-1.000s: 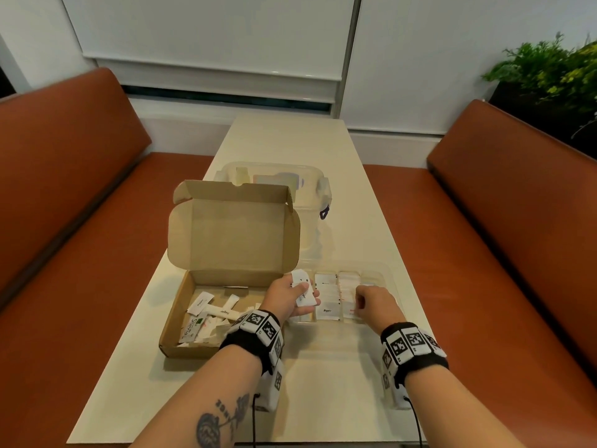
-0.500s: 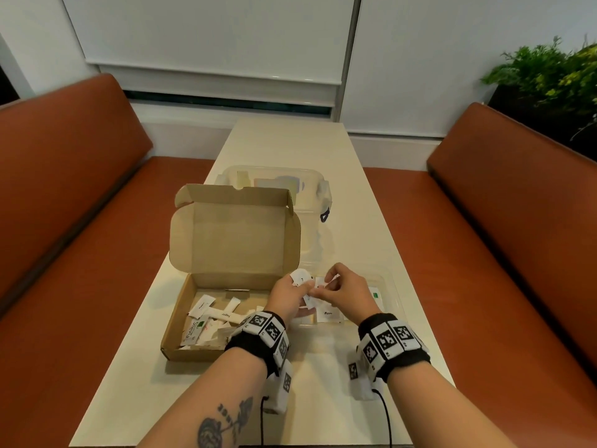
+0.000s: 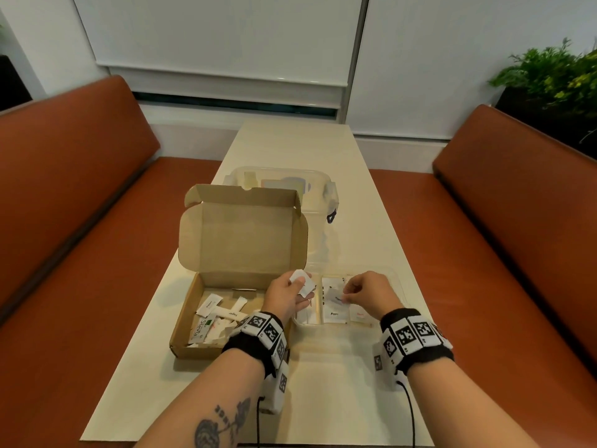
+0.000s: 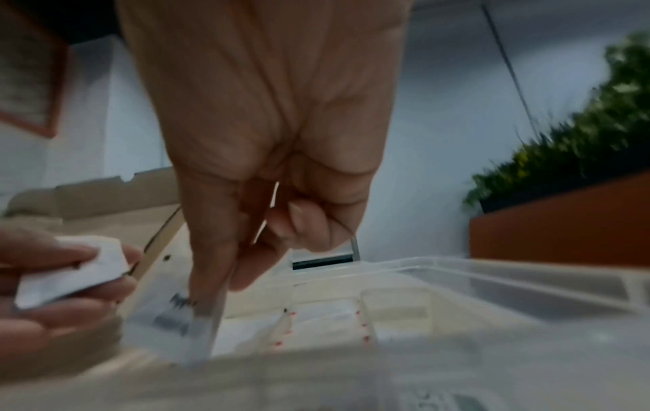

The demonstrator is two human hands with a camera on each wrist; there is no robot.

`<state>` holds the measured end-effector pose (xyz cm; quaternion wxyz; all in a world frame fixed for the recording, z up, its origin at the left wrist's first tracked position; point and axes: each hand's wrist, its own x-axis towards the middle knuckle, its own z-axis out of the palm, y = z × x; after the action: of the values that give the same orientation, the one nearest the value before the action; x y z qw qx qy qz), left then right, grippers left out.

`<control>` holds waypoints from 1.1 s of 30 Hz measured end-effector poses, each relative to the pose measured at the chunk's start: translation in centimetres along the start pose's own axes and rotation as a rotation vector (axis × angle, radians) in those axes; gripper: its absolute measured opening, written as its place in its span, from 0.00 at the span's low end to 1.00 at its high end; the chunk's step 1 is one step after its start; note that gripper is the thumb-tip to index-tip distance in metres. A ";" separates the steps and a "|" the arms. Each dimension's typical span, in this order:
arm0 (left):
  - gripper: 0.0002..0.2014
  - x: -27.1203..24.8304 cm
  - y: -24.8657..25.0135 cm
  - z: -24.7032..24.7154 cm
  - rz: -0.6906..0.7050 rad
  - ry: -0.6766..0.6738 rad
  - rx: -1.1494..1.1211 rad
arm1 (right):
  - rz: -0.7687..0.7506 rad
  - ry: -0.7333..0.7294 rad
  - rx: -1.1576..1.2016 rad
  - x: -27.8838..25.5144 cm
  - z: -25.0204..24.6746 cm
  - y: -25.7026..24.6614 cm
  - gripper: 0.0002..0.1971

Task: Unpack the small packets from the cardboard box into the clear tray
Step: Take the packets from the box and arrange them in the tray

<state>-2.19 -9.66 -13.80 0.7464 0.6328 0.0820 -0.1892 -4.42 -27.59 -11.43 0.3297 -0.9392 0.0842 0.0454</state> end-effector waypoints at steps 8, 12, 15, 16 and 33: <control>0.13 0.1 -0.2 -0.3 0.007 -0.013 0.007 | 0.002 -0.172 -0.372 0.8 1.2 -1.6 0.07; 0.13 0.1 -0.2 -0.3 0.000 -0.010 0.001 | -0.024 -0.186 -0.476 0.9 1.9 -1.8 0.11; 0.13 0.2 -0.3 -0.4 -0.009 -0.008 -0.001 | -0.075 -0.147 -0.495 0.7 2.5 -1.4 0.10; 0.14 0.2 -0.3 -0.4 -0.010 -0.009 -0.002 | -0.098 -0.124 -0.491 0.7 2.7 -1.3 0.09; 0.15 0.1 0.0 -0.2 -0.010 -0.015 0.062 | -0.127 -0.099 -0.508 0.5 3.9 0.1 0.02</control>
<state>-2.04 -9.48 -13.88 0.7261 0.6538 0.0735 -0.1999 -4.09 -25.25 -14.61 0.0892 -0.9919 -0.0053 0.0905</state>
